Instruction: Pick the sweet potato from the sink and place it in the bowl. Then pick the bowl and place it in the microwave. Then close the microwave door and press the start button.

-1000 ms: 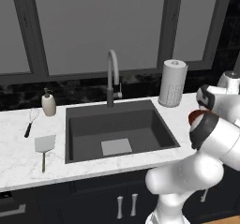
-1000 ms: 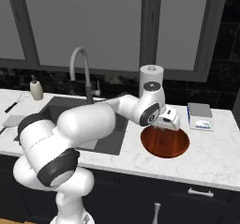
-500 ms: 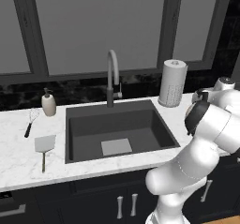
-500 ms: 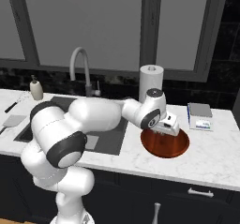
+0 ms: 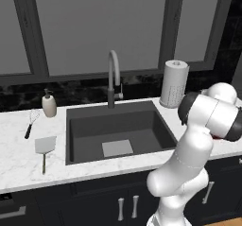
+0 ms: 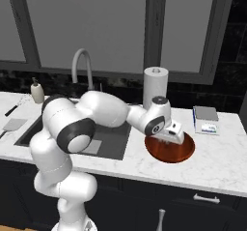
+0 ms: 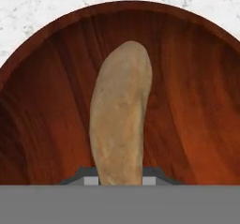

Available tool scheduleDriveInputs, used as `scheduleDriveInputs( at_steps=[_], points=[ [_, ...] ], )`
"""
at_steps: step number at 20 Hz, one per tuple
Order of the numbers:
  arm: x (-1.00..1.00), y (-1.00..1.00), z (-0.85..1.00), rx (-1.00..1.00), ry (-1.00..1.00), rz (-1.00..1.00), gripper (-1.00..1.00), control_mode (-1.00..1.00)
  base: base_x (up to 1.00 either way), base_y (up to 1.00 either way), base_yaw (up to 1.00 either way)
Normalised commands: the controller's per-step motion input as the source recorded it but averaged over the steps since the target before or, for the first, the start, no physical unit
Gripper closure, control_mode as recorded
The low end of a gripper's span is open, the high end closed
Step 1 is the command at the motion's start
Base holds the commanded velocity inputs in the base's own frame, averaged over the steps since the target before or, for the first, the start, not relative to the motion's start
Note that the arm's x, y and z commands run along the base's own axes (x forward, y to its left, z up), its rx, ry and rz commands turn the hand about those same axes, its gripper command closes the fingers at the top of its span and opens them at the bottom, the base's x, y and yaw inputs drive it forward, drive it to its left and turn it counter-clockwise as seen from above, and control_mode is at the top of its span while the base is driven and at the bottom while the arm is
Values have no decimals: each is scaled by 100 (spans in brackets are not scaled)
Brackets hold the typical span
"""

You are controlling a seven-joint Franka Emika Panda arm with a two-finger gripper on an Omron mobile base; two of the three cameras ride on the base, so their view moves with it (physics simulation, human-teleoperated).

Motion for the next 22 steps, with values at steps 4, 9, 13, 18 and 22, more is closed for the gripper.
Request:
scheduleDriveInputs(
  at_steps=[4,9,13,18,22],
  points=[
    [6,-11,-32,0,8,0,100,-100,0,0,0],
    [1,-10,-22,0,2,0,100,-100,0,0,0],
    [3,-2,-28,0,2,0,-100,-100,0,0,0],
    [-7,0,-3,0,-1,0,-100,-100,0,0,0],
    [-26,0,11,0,-11,0,-100,-100,0,0,0]
  ],
)
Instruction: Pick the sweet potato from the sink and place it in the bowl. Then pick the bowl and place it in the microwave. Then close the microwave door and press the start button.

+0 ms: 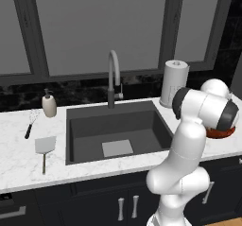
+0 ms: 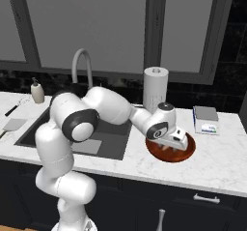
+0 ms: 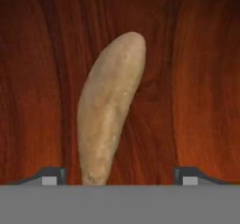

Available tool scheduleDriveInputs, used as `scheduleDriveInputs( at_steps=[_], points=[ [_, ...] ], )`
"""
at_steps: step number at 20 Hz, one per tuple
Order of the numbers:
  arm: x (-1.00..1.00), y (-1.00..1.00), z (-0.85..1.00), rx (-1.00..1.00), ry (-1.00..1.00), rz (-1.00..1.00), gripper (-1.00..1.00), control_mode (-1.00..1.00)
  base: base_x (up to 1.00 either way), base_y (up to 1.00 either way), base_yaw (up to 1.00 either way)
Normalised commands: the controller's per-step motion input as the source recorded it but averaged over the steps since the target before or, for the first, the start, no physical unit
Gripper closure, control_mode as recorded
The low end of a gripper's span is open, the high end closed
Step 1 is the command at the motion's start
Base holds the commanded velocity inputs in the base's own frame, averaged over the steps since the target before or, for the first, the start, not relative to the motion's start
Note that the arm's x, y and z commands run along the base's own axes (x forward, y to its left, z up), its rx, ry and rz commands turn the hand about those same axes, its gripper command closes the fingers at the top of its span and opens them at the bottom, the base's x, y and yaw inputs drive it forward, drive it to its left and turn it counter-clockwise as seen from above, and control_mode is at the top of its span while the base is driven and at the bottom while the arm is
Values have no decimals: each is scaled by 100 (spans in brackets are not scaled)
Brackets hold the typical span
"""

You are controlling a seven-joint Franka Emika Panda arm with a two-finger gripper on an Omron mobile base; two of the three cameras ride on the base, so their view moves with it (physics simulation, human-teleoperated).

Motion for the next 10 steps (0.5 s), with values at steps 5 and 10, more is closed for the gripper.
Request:
scheduleDriveInputs(
  at_steps=[5,10],
  points=[
    [-34,9,50,-3,-17,0,-100,-100,0,0,0],
    [-34,34,68,-6,-11,0,-100,-100,0,0,0]
  ],
)
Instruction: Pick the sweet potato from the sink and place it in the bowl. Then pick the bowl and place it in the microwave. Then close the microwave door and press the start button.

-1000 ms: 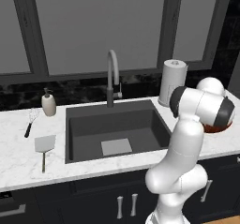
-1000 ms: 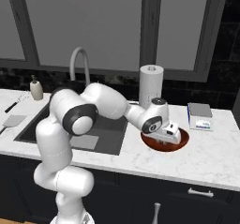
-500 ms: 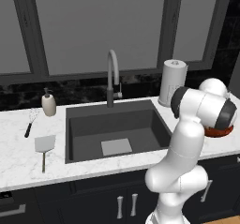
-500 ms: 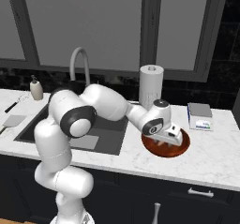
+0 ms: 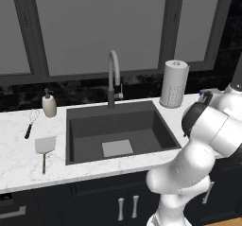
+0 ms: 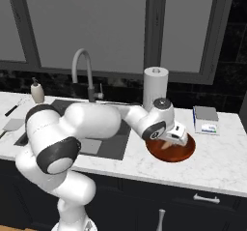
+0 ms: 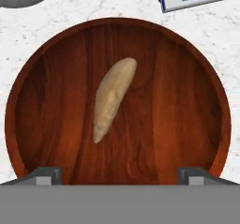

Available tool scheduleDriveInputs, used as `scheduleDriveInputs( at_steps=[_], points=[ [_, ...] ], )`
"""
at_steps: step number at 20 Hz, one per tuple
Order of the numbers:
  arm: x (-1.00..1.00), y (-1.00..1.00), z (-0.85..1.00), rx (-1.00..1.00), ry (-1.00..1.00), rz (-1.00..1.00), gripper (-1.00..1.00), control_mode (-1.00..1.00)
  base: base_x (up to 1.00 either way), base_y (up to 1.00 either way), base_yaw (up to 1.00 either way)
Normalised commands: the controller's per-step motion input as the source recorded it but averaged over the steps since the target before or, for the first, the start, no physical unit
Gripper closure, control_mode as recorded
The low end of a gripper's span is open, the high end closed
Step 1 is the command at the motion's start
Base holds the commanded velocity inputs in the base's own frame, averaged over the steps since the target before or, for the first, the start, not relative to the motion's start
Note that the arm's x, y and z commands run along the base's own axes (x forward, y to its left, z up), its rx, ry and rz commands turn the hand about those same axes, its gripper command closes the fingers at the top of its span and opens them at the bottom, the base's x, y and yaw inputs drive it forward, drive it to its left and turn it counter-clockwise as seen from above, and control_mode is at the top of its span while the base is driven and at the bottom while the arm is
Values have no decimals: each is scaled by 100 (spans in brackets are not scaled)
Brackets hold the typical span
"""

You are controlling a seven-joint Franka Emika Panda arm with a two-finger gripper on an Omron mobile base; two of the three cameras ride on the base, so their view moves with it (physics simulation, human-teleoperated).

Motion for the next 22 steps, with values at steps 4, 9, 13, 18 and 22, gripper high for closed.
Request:
scheduleDriveInputs(
  at_steps=[4,9,13,18,22],
  points=[
    [-48,14,55,-1,0,-21,-100,-100,0,0,0],
    [-48,27,47,-4,5,-19,-100,-100,0,0,0],
    [-47,13,28,0,9,-20,-100,-100,0,0,0],
    [-21,35,25,-7,0,-7,-100,-100,0,0,0],
    [14,53,16,-3,16,4,-100,-100,0,0,0]
  ],
)
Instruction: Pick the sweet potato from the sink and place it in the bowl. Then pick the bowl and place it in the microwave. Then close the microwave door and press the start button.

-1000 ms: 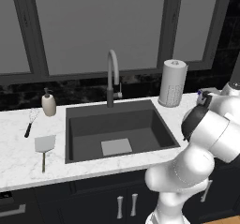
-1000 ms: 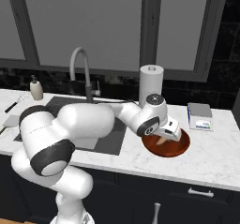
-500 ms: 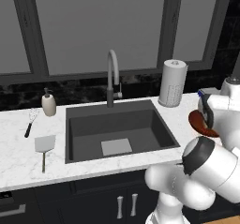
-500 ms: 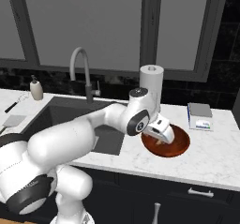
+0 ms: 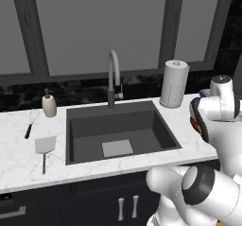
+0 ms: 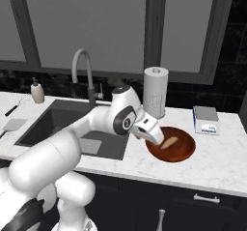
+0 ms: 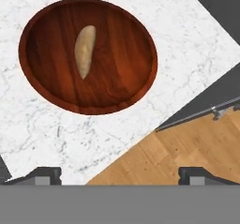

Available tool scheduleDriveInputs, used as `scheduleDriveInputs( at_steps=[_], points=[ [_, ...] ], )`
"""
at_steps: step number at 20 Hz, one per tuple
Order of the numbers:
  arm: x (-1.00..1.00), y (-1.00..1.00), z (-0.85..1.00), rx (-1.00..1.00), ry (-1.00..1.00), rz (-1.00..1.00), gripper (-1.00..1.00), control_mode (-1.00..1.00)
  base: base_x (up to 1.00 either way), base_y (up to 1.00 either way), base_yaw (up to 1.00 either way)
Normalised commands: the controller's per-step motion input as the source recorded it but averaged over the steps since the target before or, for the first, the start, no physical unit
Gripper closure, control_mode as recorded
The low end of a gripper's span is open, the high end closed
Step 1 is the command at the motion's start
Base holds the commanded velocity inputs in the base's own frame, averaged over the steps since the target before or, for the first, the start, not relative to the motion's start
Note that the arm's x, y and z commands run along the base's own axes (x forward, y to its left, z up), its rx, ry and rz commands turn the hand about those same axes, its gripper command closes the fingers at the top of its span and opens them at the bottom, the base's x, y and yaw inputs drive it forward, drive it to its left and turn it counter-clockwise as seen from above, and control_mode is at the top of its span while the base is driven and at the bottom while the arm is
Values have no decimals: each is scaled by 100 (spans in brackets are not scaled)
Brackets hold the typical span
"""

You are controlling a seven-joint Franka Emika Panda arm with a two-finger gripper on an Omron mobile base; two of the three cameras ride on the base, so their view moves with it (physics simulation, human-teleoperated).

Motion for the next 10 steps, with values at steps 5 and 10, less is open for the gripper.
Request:
scheduleDriveInputs(
  at_steps=[5,10],
  points=[
    [12,17,2,-6,24,17,-100,-100,0,0,0],
    [7,3,0,0,10,10,-100,-100,0,0,0]
  ],
)
